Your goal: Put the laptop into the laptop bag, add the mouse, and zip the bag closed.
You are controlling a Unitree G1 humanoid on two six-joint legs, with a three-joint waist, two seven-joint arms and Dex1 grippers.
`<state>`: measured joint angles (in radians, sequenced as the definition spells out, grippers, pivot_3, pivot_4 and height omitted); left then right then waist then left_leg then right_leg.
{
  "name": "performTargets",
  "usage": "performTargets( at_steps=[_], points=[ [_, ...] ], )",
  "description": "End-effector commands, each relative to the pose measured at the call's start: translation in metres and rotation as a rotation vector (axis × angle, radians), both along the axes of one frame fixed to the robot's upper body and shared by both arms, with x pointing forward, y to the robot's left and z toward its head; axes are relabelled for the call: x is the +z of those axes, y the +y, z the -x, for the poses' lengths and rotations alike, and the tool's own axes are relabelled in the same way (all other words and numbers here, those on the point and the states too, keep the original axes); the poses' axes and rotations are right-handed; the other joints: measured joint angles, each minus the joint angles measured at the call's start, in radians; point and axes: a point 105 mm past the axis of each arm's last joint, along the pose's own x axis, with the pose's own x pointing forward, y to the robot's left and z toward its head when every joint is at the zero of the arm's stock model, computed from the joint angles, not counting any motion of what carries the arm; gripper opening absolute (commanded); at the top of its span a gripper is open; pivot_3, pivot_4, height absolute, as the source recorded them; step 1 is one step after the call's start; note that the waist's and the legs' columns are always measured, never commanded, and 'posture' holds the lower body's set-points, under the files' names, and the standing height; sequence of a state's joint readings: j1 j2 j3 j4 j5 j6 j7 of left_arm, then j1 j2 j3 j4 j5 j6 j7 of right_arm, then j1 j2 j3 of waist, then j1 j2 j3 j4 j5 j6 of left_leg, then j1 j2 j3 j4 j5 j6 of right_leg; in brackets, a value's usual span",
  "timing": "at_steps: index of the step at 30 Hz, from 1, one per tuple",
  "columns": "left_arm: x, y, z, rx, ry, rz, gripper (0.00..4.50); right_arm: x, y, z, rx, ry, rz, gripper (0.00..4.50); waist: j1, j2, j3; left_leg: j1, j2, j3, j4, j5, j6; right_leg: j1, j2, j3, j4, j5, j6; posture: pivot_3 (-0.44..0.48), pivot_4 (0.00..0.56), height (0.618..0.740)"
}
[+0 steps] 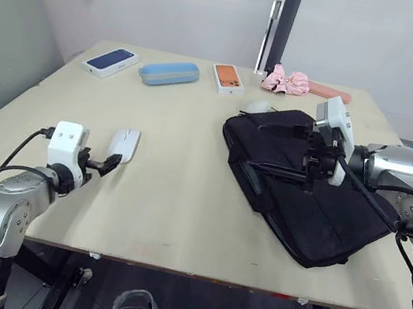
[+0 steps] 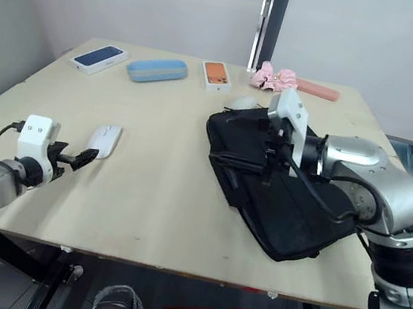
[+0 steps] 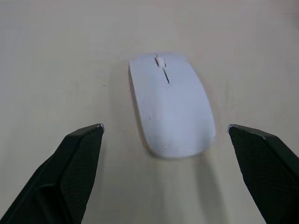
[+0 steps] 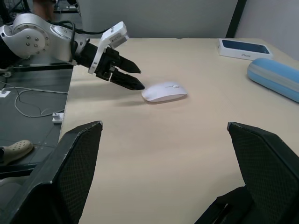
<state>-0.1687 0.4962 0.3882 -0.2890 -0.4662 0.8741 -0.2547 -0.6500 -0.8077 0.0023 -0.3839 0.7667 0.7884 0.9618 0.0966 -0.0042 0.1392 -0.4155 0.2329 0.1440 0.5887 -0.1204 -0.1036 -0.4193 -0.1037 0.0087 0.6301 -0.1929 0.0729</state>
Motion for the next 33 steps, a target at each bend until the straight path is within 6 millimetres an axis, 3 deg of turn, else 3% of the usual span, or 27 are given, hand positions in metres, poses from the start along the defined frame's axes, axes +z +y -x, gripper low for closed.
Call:
performTargets(
  at_steps=[1, 7, 14, 18, 22, 27, 33],
  points=[
    [0.018, 0.005, -0.012, 0.051, -0.057, -0.013, 4.50, 0.011, 0.002, 0.003, 0.006, -0.054, -0.005, 4.48, 0.000, 0.000, 0.000, 0.000, 0.000, 0.000, 0.001, 0.000, 0.000, 0.000, 0.000, 0.000, 0.000, 0.000, 0.000, 0.000, 0.150, 0.740],
    [0.017, 0.002, -0.035, 0.044, -0.043, -0.013, 4.50, 0.018, 0.000, 0.007, -0.022, -0.066, -0.044, 4.48, 0.001, 0.000, 0.000, 0.000, 0.000, 0.000, 0.001, 0.000, 0.000, 0.000, 0.000, 0.001, 0.000, 0.000, 0.000, 0.000, 0.150, 0.740],
    [0.009, -0.014, -0.055, -0.020, -0.007, 0.021, 4.50, 0.014, -0.002, 0.011, -0.056, -0.066, -0.027, 4.48, 0.004, 0.000, 0.000, -0.002, 0.000, 0.000, 0.001, 0.000, 0.000, 0.000, 0.000, 0.000, -0.001, 0.000, 0.000, 0.000, 0.150, 0.740],
    [0.006, -0.016, -0.058, -0.027, 0.001, 0.028, 4.50, 0.015, -0.003, 0.013, -0.060, -0.065, -0.032, 4.48, 0.002, 0.000, 0.000, -0.001, 0.000, 0.000, 0.001, 0.000, 0.000, 0.000, 0.000, 0.000, 0.000, 0.000, 0.000, 0.000, 0.150, 0.740],
    [-0.019, -0.010, -0.058, 0.030, 0.095, -0.022, 4.50, 0.014, -0.006, 0.016, -0.077, -0.064, -0.024, 4.48, 0.003, 0.000, 0.000, -0.001, 0.000, -0.001, 0.001, 0.000, 0.000, 0.000, 0.000, 0.000, 0.000, 0.000, 0.000, 0.000, 0.150, 0.740],
    [-0.026, -0.007, -0.058, 0.062, 0.101, -0.016, 4.50, 0.012, -0.009, 0.015, -0.100, -0.060, -0.022, 4.48, 0.004, 0.000, 0.000, -0.001, 0.000, -0.001, 0.001, 0.000, 0.000, 0.000, 0.000, 0.000, 0.000, 0.000, 0.000, 0.000, 0.150, 0.740],
    [-0.021, -0.019, -0.057, 0.018, 0.066, 0.016, 4.50, 0.011, -0.011, 0.016, -0.106, -0.058, -0.020, 4.48, 0.005, 0.000, 0.000, -0.001, 0.000, -0.001, 0.001, 0.000, 0.000, 0.000, 0.000, 0.000, 0.000, 0.000, 0.000, 0.000, 0.150, 0.740]
  ],
)
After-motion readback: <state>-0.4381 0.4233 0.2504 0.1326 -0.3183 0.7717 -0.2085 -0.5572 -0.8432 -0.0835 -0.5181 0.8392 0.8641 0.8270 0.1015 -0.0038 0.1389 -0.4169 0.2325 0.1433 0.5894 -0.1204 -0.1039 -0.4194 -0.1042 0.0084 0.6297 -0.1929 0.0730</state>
